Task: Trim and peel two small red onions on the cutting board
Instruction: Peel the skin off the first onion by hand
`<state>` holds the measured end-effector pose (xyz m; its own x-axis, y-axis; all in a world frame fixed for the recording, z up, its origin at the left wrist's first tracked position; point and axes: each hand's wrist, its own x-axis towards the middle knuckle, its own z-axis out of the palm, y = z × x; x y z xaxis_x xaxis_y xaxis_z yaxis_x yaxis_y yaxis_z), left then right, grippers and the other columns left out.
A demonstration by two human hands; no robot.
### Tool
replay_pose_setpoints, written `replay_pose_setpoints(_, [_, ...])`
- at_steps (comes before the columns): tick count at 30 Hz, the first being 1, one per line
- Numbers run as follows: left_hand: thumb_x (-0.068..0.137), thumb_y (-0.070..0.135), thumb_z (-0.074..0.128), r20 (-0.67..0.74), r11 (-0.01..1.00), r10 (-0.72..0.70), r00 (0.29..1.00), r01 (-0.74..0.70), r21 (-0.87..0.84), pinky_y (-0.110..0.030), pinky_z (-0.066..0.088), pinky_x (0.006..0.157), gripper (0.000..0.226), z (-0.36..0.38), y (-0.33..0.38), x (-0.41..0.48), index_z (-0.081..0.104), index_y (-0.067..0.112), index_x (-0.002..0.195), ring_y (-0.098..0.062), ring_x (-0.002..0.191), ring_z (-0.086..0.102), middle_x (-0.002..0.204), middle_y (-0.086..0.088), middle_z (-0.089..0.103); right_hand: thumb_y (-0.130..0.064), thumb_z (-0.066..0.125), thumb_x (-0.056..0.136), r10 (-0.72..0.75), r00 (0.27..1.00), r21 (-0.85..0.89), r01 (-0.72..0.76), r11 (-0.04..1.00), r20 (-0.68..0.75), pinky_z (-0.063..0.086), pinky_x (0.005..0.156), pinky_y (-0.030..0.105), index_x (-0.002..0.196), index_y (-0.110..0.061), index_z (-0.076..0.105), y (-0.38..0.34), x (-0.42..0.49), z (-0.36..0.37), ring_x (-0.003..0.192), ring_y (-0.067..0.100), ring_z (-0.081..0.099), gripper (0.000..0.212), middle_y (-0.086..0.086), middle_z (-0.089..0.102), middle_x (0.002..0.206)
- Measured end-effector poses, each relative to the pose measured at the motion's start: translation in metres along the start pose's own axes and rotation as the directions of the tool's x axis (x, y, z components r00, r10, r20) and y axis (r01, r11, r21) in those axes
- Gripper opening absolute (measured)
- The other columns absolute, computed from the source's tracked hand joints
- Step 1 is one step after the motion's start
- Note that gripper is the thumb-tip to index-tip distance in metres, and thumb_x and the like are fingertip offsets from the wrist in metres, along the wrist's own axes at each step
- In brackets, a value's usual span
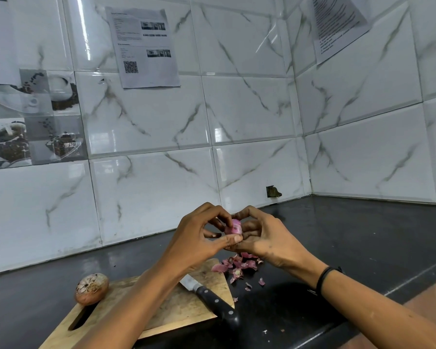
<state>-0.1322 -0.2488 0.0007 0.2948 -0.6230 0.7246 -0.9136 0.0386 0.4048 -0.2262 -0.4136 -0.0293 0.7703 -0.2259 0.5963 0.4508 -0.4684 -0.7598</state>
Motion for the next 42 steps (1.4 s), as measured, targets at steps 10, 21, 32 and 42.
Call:
replay_pose_setpoints(10, [0.08,0.029,0.084,0.045,0.999,-0.033,0.998,0.031,0.03,-0.023,0.061,0.075,0.013,-0.001,-0.002,-0.001,0.073,0.023,0.084,-0.005,0.094,0.064,0.098,0.012,0.06,-0.024,0.086,0.08,-0.018,1.0,-0.054,0.019,0.998,0.025,0.06,0.082,0.052,0.112,-0.018,0.061,0.001,-0.004,0.002,0.089,0.035,0.071,0.041,0.013,0.074,0.094])
replay_pose_setpoints(21, [0.077,0.021,0.084,0.054,0.999,-0.035,0.998,0.033,0.043,-0.022,0.06,0.078,0.025,0.0,-0.006,-0.001,0.069,0.025,0.096,0.001,0.095,0.064,0.099,0.013,0.063,-0.023,0.085,0.08,-0.031,0.998,-0.144,0.039,0.989,0.057,0.062,0.075,0.039,0.114,-0.018,0.056,0.009,-0.001,0.004,0.074,0.016,0.069,0.045,0.01,0.072,0.091])
replay_pose_setpoints(32, [0.082,0.024,0.082,0.036,0.992,-0.005,0.999,0.0,0.129,-0.014,0.057,0.077,0.014,0.002,-0.014,0.003,0.073,0.019,0.09,-0.001,0.091,0.064,0.096,0.011,0.06,-0.041,0.083,0.078,-0.071,0.996,-0.216,0.082,0.973,0.06,0.061,0.079,0.048,0.111,-0.02,0.057,0.014,0.01,0.002,0.083,0.02,0.074,0.047,0.004,0.075,0.097])
replay_pose_setpoints(42, [0.079,0.022,0.084,0.03,0.998,-0.032,0.999,0.03,0.056,-0.022,0.06,0.077,0.023,0.002,-0.01,0.005,0.07,0.027,0.097,-0.003,0.096,0.065,0.095,0.014,0.061,-0.02,0.082,0.082,-0.013,0.996,-0.024,0.015,1.0,0.092,0.059,0.082,0.056,0.113,-0.02,0.058,0.022,0.013,0.002,0.092,0.041,0.07,0.04,0.016,0.073,0.099])
